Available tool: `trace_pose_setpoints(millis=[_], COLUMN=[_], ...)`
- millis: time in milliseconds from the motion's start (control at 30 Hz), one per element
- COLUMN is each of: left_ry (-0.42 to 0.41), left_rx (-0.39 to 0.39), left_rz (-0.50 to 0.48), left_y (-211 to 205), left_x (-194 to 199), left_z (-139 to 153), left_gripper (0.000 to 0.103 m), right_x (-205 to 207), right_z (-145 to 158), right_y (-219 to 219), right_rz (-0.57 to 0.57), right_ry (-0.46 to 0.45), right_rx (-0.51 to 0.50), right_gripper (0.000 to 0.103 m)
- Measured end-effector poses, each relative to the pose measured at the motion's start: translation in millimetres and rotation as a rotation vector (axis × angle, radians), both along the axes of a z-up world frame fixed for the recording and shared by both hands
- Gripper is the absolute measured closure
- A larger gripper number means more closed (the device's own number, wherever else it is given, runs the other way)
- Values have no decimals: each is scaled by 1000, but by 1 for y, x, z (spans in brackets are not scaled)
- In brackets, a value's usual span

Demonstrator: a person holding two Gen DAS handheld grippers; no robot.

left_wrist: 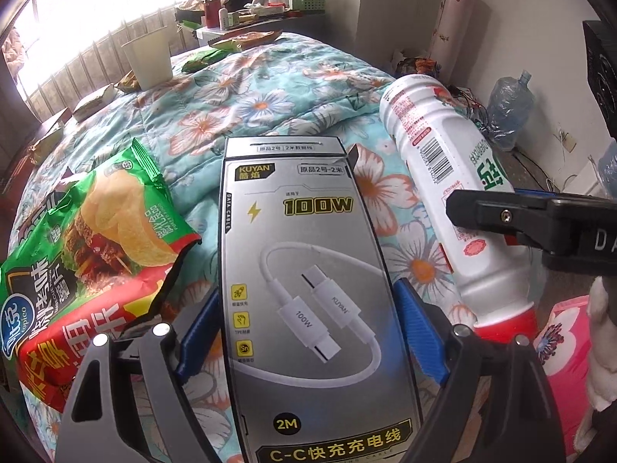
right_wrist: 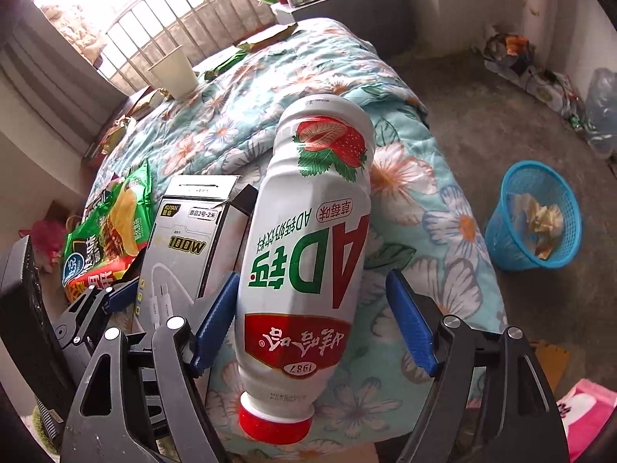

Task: Collect trash
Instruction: 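Lift the cable box and milk bottle off the bed with both tools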

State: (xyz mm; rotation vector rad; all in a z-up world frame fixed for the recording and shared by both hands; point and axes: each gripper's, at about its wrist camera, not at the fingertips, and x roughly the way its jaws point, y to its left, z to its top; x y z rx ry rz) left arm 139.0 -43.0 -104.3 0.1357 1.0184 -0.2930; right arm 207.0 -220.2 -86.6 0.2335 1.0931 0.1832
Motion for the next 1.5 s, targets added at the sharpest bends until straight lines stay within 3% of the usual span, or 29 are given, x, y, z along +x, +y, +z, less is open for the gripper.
trace_pose_setpoints(millis=[300,367,533,767,900,1167,1500], left_ry=[-53,-43,-7,5,-25,-55,-25], left_rx=[66,48,-81,-128,-97,54,36], left_rz=[-38,-39,-24,-6,-22,-69,-65], left_y=[-5,-3,10,18,13,-5,-1], left_x=[-9,-10,-9,-8,-14,-20,-17], left_z=[4,5,8,12,17,0,-5], left_gripper=[20,20,16,12,9,9,15], right_x=[-1,-1,-3,-4,-4,-3,-3], right_z=[-1,-1,0,3,1,0,-8], right_y=[16,15,8,3,3,5,7], right_rz=[-4,-2,-22,-36,-37,-32,-26], right_ry=[-11,-7,-5,-6,-4,-4,24], right_rx=[-78,-79,-62,-43,-37,-38,11], right_gripper=[30,30,30,30,30,30,31])
